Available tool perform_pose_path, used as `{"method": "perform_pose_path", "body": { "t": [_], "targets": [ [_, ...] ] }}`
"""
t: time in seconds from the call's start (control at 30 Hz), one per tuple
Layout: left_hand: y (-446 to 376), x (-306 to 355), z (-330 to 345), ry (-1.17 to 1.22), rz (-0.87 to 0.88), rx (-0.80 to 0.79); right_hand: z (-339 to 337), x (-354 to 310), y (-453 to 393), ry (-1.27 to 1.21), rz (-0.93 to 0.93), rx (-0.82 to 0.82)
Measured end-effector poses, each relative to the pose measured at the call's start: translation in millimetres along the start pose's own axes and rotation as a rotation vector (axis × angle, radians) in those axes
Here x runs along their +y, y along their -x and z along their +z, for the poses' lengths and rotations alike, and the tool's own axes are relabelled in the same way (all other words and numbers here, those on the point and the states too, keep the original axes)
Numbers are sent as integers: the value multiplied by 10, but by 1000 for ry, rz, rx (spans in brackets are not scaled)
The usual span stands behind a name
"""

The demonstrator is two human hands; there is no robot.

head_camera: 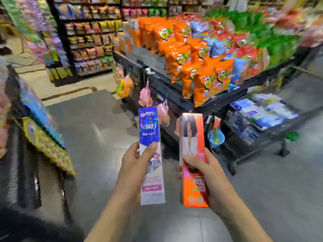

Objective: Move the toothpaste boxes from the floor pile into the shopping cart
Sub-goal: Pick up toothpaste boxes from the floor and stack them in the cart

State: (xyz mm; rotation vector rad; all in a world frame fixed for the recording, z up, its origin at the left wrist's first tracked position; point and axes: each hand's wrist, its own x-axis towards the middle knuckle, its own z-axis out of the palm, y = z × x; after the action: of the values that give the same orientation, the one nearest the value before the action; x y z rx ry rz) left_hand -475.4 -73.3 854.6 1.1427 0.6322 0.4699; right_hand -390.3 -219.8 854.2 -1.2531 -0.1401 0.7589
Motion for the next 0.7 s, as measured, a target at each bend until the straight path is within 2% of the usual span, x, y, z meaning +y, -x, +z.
{"method": "perform_pose_path", "body": {
  "t": [0.3, 0.7],
  "targets": [
    [-716, -639, 2754, -110, -101, -437, -2349, -952, -224, -14, -165, 455],
    [-1974, -1198, 5164, -269, -145, -726, -4225, -1839, -1239, -103, -254, 731]
  ]
}}
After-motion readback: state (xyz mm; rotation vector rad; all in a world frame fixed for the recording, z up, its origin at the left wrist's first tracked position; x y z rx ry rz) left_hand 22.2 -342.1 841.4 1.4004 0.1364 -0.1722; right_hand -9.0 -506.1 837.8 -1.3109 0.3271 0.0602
